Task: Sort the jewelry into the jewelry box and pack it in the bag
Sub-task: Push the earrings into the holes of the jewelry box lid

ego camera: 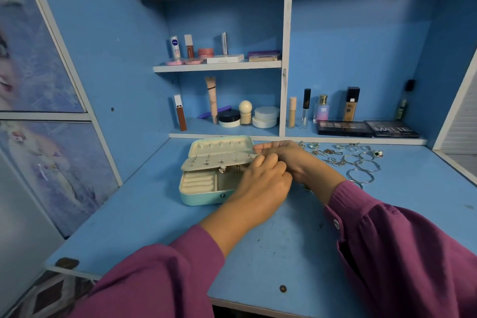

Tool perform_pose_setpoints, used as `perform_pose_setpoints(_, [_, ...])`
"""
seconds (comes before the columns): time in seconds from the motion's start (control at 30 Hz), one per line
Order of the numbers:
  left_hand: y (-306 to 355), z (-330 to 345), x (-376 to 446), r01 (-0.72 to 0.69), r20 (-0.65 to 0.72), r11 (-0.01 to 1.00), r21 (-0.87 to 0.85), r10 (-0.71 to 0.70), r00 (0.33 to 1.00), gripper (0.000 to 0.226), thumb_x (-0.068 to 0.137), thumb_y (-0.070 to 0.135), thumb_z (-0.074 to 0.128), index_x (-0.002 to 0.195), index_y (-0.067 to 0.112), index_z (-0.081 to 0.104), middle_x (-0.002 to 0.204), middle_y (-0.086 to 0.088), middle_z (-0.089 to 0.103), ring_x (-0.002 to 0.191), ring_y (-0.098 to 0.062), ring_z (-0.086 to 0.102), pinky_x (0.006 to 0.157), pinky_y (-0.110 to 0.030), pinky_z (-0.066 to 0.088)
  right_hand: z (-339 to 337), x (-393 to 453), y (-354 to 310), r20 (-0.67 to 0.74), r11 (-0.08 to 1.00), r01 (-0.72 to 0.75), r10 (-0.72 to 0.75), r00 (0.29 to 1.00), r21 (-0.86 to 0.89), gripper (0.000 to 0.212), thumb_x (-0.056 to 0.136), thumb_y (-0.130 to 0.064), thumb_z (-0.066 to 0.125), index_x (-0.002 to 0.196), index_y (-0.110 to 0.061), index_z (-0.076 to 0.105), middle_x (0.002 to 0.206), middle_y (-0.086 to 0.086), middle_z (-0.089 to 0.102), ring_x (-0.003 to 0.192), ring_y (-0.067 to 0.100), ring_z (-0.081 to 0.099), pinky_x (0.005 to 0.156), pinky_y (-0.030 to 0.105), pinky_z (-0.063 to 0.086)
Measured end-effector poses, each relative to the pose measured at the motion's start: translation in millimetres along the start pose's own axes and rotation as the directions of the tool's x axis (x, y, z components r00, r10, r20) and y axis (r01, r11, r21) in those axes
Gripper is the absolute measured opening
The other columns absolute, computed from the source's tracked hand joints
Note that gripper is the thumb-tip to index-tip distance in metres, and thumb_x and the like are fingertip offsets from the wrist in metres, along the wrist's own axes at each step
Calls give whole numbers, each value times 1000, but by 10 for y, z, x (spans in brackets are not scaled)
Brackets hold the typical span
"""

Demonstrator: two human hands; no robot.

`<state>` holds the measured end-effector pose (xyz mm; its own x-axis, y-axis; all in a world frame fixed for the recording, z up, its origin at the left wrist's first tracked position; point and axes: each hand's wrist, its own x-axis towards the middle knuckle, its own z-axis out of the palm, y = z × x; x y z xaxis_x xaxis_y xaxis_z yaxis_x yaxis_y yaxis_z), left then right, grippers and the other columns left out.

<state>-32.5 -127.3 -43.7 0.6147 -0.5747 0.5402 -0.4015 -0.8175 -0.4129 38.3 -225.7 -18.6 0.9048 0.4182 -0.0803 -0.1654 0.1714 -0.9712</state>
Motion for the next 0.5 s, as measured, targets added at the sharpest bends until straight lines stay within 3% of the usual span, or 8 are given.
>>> perform_pose_setpoints(0.13, [-86,-16,-14,56,-117,996,-63,-63,991,12,74,22,61,63,19,65,66,2,55,75,-22,54,70,-30,28,4,-19,-5,29,1000,12,-12,1000,6,17,89,8,53,84,0,67,67,6,69,57,11,65,56,19,55])
perform_pose_setpoints(0.2, [-191,-72,-4,161,-159,973,-163,-187,969,22,79,26,49,66,19,65,69,2,57,78,-22,50,69,-32,30,7,-15,5,48,999,41,-41,998,-3,28,88,12,49,72,-1,68,60,6,68,54,12,63,53,20,52])
perform_pose_setpoints(0.27, [-359,-174,33,301,-144,921,-247,-342,929,20,79,29,51,70,20,66,72,1,59,81,-23,48,70,-34,33,16,-3,13,42,998,58,-57,998,-25,33,87,12,50,65,-3,69,59,5,66,54,13,57,51,19,47])
perform_pose_setpoints(0.37, [-688,-309,104,543,69,755,-367,-560,826,13,85,25,58,80,21,69,86,0,64,96,-26,48,81,-36,35,28,14,15,5,999,38,-38,999,-21,12,86,8,57,81,4,67,66,8,65,56,12,54,47,16,41])
perform_pose_setpoints(0.43, [-871,-320,130,637,247,690,-344,-588,770,13,88,24,56,85,23,69,95,2,65,104,-24,47,89,-36,36,26,23,15,-15,1000,16,-16,1000,-5,7,84,8,60,84,6,67,69,11,66,58,14,55,46,16,41])
perform_pose_setpoints(0.5, [-969,-297,142,656,360,690,-307,-554,751,12,89,24,55,85,24,66,96,3,67,104,-22,51,93,-36,36,22,27,14,-23,1000,4,-4,1000,-2,7,83,8,61,84,6,68,71,12,68,61,15,57,47,15,44])
